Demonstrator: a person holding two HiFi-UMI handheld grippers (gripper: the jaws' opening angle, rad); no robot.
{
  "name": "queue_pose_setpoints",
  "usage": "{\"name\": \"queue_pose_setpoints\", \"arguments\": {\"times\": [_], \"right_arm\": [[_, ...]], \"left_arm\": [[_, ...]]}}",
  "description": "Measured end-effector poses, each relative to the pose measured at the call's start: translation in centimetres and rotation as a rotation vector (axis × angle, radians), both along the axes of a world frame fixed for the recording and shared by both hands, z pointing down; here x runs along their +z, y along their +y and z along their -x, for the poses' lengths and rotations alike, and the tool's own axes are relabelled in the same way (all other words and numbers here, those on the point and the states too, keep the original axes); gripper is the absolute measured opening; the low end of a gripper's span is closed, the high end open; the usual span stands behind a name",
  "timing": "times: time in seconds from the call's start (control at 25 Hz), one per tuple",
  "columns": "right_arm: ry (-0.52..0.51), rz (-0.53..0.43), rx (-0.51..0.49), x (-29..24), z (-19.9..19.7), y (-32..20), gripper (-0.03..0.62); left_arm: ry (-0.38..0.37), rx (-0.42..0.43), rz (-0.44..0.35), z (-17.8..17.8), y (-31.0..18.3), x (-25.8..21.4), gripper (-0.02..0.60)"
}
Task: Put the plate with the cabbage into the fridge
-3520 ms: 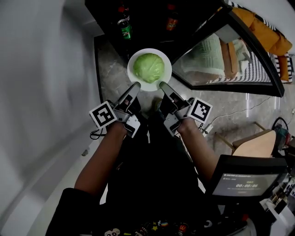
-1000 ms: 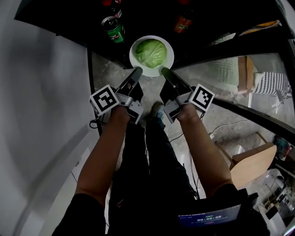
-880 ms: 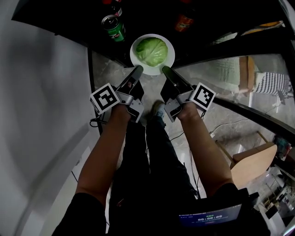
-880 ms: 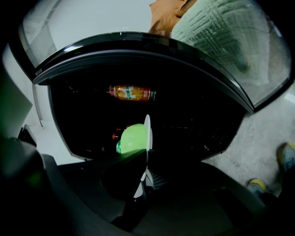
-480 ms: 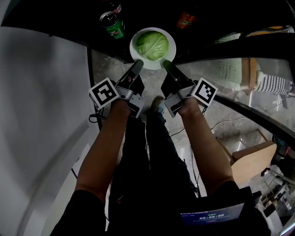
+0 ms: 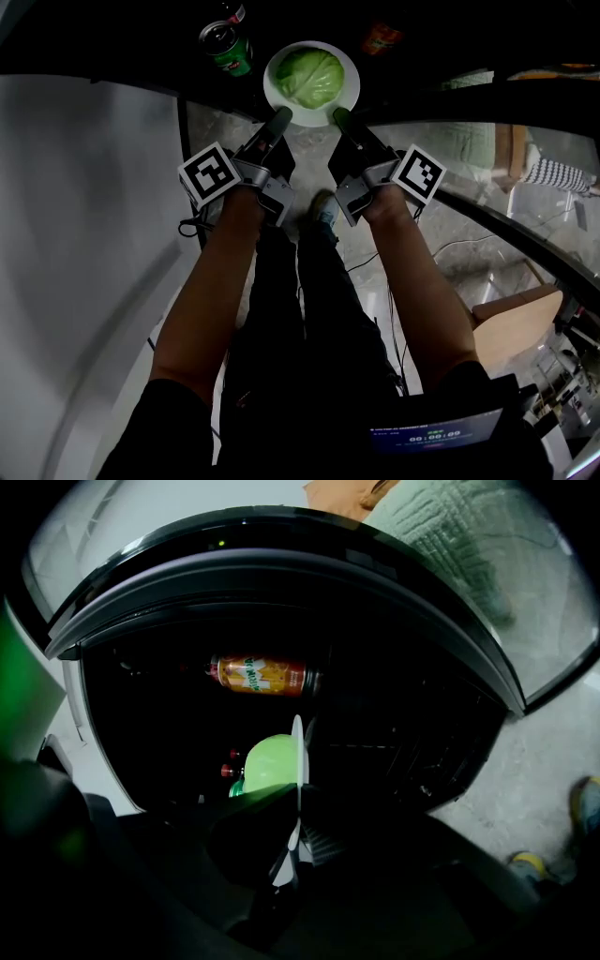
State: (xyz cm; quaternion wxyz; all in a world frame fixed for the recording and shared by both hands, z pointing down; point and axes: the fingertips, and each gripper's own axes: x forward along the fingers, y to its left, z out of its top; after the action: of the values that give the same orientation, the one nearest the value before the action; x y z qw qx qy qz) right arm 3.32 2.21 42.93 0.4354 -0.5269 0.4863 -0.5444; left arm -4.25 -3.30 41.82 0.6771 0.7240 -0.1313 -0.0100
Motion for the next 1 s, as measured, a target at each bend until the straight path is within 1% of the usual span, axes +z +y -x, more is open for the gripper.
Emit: {"name": "queue_pose_setpoints", "arguments": {"times": [0.08, 0.32, 0.52, 0.68, 1.0], "right_arm": [[0.002, 0.001, 0.004, 0.1, -0.1, 0.0, 0.017], [0.002, 0.002, 0.017, -0.1, -0.1, 0.0, 0.017], [0.002, -0.009, 0.029, 0.3, -0.2, -0.1, 0.017], [-0.003, -0.020, 0.044, 0.6, -0.2, -0.2, 0.017], [0.023, -0.027, 0.061, 0.8, -0.3, 0.1, 0.018]], "left_arm": [[-0.031, 0.006, -0.012, 0.2, 0.0, 0.5, 0.014], [-0.049, 0.000, -0.029, 0.3, -0.2, 0.4, 0.014], [-0.040, -0.004, -0.034, 0.1, -0.2, 0.6, 0.015], [-0.060, -0.013, -0.058, 0.2, -0.4, 1.1, 0.015], [-0.047, -0.020, -0.055, 0.4, -0.5, 1.3, 0.015]]}}
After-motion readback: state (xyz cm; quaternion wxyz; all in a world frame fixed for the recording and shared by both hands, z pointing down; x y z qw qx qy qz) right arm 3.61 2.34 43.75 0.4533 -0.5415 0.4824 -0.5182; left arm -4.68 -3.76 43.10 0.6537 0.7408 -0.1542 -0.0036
